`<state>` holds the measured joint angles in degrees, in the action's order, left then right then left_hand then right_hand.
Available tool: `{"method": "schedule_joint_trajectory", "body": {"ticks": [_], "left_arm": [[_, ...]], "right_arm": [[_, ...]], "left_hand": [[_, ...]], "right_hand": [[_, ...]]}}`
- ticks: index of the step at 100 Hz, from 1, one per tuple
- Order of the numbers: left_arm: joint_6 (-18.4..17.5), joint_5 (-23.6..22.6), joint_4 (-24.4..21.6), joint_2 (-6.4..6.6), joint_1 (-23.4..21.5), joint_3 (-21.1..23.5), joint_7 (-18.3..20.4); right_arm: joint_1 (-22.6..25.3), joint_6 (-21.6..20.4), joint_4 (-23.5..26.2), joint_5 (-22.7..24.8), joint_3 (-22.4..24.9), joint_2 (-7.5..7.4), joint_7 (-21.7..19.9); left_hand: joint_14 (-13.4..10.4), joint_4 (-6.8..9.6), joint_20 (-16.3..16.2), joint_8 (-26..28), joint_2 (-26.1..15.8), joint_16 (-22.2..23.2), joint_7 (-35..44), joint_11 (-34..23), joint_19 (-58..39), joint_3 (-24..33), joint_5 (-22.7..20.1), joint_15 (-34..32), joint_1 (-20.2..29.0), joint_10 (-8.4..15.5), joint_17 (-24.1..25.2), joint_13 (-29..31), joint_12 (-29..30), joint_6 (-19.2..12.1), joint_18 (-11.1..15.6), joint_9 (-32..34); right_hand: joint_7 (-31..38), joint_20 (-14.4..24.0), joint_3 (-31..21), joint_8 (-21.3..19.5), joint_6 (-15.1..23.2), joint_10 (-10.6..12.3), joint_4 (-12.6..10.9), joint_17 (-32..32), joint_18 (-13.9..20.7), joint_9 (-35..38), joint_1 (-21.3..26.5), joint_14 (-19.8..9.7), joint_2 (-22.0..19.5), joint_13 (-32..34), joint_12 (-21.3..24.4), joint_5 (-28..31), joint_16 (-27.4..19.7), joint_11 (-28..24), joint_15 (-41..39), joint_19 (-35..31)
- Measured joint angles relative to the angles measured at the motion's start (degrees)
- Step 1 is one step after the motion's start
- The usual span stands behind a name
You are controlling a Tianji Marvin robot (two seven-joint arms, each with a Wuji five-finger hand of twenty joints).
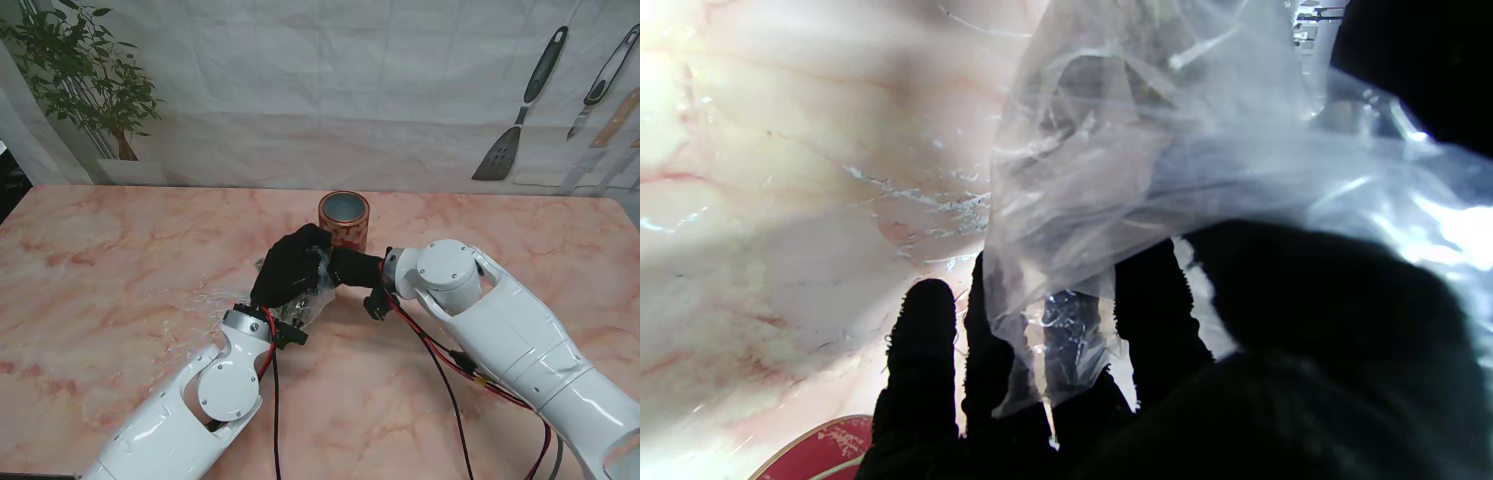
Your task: Insert tea bags into the tea bag box
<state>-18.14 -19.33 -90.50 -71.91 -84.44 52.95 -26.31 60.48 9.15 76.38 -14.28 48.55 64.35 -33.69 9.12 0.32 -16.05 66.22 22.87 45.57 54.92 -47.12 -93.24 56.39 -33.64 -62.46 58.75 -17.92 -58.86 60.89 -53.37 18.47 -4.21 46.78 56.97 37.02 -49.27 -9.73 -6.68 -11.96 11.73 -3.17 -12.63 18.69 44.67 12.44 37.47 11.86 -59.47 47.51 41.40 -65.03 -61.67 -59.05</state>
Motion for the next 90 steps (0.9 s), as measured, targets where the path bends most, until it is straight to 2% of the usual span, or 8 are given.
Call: {"method": "schedule_joint_trajectory", "body": {"ticks": [10, 13, 28, 32, 34, 50, 90], "left_arm": [[-0.03, 0.01, -0.07, -0.05, -0.14, 0.14, -0.19], [-0.01, 0.01, -0.12, -0.06, -0.20, 0.19, -0.22], [1.27, -0.11, -0.23, -0.09, -0.29, 0.55, -0.26], [1.84, -0.27, -0.28, -0.09, -0.33, 0.74, -0.26], [2.19, -0.39, -0.32, -0.09, -0.36, 0.88, -0.27], [5.80, -1.67, -0.60, -0.09, -0.51, 2.16, -0.82], [9.57, -2.90, -0.70, 0.03, -0.28, 3.54, -1.39]], "right_arm": [[0.53, 0.09, -0.06, -0.67, 0.28, 0.49, 0.86], [0.78, 0.09, -0.01, -0.76, 0.48, 0.59, 1.06], [2.12, 0.09, 0.75, -0.89, 2.09, 0.72, 1.17], [2.54, 0.17, 1.13, -0.89, 2.68, 0.71, 1.29], [2.85, 0.32, 1.42, -0.90, 3.14, 0.71, 1.42], [5.11, 2.25, 3.72, -1.61, 6.28, 0.56, 2.35], [7.13, 4.89, 6.11, -1.99, 9.91, -0.02, 2.63]], "left_hand": [[0.01, 0.00, 0.01, 0.00, 0.00, -0.01, 0.00, 0.00, 0.01, 0.00, 0.00, 0.04, 0.01, 0.00, 0.01, -0.01, 0.00, 0.00, 0.00, 0.00], [0.02, 0.00, 0.01, 0.00, 0.00, -0.01, 0.00, 0.00, 0.01, 0.00, 0.00, 0.05, 0.01, 0.00, 0.01, -0.02, 0.00, 0.00, 0.00, 0.00], [0.02, 0.00, 0.01, 0.02, 0.00, -0.02, 0.00, 0.00, 0.01, 0.00, 0.00, 0.48, 0.02, 0.00, 0.01, -0.05, 0.00, -0.09, 0.00, -0.01], [0.02, -0.02, 0.00, 0.03, 0.00, -0.02, 0.00, 0.00, 0.01, 0.00, 0.00, 0.76, 0.13, 0.00, 0.01, -0.05, 0.00, -0.12, 0.00, -0.01], [0.06, -0.54, 0.01, 0.03, 0.00, -0.02, 0.00, 0.02, 0.01, 0.00, 0.00, 0.86, 0.31, 0.00, 0.01, -0.12, 0.00, -0.12, 0.00, -0.02], [0.15, -0.54, 0.00, 0.03, -0.01, -0.02, 0.00, 0.04, 0.04, 0.00, 0.00, 0.90, 0.32, 0.00, 0.02, -0.16, 0.00, -0.13, -0.07, -0.03], [0.48, -0.54, 0.01, 0.03, -0.01, -0.04, 0.00, 0.10, 0.05, 0.00, 0.00, 1.29, 0.34, 0.00, 0.03, -0.25, -0.04, -0.16, -0.35, -0.03]], "right_hand": [[1.36, 0.00, 1.61, 0.48, -0.27, 0.06, 0.13, 0.00, 0.00, 0.34, 2.52, 0.00, -3.33, 0.41, 0.01, 0.69, 0.00, -0.02, 0.00, -0.01], [1.52, 0.00, 1.63, -0.52, -0.74, 0.06, 0.13, -0.09, 0.00, 0.28, 2.57, 0.00, -4.15, 0.41, 0.01, 0.62, 0.00, -0.03, 0.00, -0.01], [2.05, -0.65, 2.16, -10.03, -3.01, 0.06, -0.98, -1.39, 0.15, -3.36, 3.23, -0.14, -7.45, -2.40, 0.07, -2.46, -0.65, -0.21, 0.18, 1.30], [2.18, -1.11, 2.16, -11.43, -3.29, 0.06, -1.56, -1.58, 0.21, -3.98, 3.23, -0.23, -7.50, -2.98, 0.12, -2.94, -0.79, -0.20, 0.52, 2.08], [2.18, -1.31, 2.16, -12.03, -3.46, 0.06, -1.56, -1.75, 0.27, -4.10, 3.23, -0.26, -7.50, -2.98, 0.19, -2.94, -0.99, -0.18, 0.61, 2.94], [2.40, -1.43, 1.58, -14.12, -3.77, 0.06, -1.56, -1.98, 0.78, -5.26, 3.23, -0.75, -7.57, -4.42, 0.84, -3.61, -1.77, -0.03, 0.83, 4.33], [2.54, -1.32, 1.53, -17.03, -3.87, 0.06, -1.56, -2.33, 0.83, -6.77, 3.23, -0.86, -9.45, -5.12, 2.91, -5.78, -3.56, 1.41, 2.91, 7.11]]}}
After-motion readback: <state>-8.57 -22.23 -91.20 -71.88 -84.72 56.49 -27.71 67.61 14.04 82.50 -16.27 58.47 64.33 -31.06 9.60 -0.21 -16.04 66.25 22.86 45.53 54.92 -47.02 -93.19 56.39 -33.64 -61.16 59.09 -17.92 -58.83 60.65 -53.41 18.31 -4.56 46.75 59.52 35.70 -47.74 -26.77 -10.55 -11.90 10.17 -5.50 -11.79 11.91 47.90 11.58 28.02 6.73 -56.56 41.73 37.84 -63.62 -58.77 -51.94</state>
